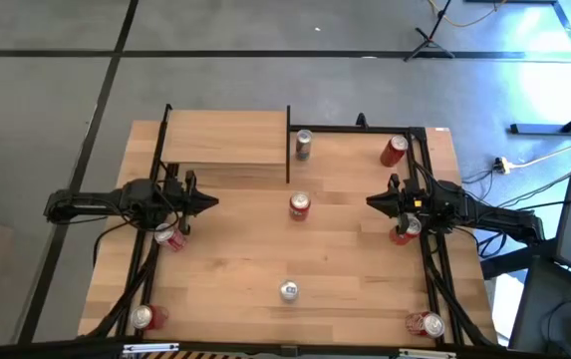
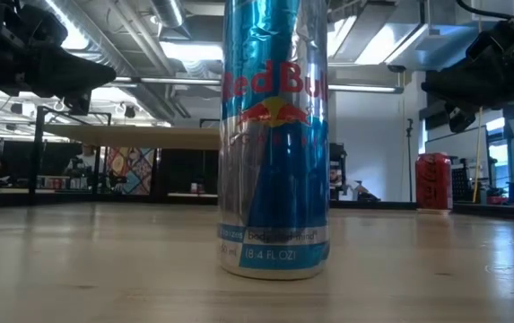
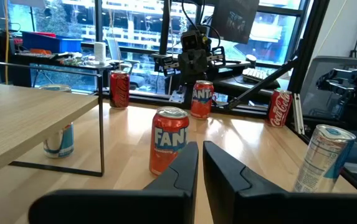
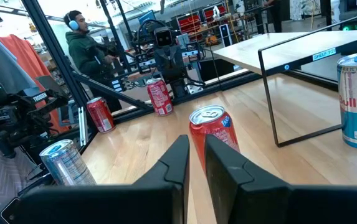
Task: Place canned beverage on shelf
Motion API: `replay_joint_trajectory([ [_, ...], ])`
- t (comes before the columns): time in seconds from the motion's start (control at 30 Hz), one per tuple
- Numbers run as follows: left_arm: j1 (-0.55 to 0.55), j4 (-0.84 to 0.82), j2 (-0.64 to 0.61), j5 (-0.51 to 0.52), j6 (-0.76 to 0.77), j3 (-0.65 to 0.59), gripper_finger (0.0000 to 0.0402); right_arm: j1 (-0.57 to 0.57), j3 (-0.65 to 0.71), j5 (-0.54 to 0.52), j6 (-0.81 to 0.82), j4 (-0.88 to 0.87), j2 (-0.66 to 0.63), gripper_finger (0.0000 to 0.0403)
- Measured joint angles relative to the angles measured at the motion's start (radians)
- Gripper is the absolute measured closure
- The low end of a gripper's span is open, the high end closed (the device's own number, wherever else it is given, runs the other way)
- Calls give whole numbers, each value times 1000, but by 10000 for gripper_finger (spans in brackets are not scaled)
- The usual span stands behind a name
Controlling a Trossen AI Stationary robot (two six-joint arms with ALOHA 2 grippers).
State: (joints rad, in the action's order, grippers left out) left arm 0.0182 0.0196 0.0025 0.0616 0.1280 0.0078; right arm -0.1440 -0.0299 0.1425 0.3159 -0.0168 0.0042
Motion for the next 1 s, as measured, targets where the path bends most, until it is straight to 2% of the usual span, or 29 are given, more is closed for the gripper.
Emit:
replay_joint_trajectory([
  [0.47,0,14,0,31,2,0,382,0,0,-19,0,4,0,363],
  [0.5,0,38,0,33,42,0,382,0,0,-18,0,4,0,363],
  [0.6,0,215,0,6,347,0,382,0,0,-25,0,4,0,363],
  [0.67,-1,328,0,63,440,0,382,0,1,-40,4,5,0,363],
  [0.77,0,497,0,136,460,0,382,0,2,-42,112,21,0,363],
  [0.87,-1,574,0,188,459,0,382,0,2,-54,233,28,0,363],
  [1.0,0,621,0,317,414,0,382,0,0,-127,441,49,0,363],
])
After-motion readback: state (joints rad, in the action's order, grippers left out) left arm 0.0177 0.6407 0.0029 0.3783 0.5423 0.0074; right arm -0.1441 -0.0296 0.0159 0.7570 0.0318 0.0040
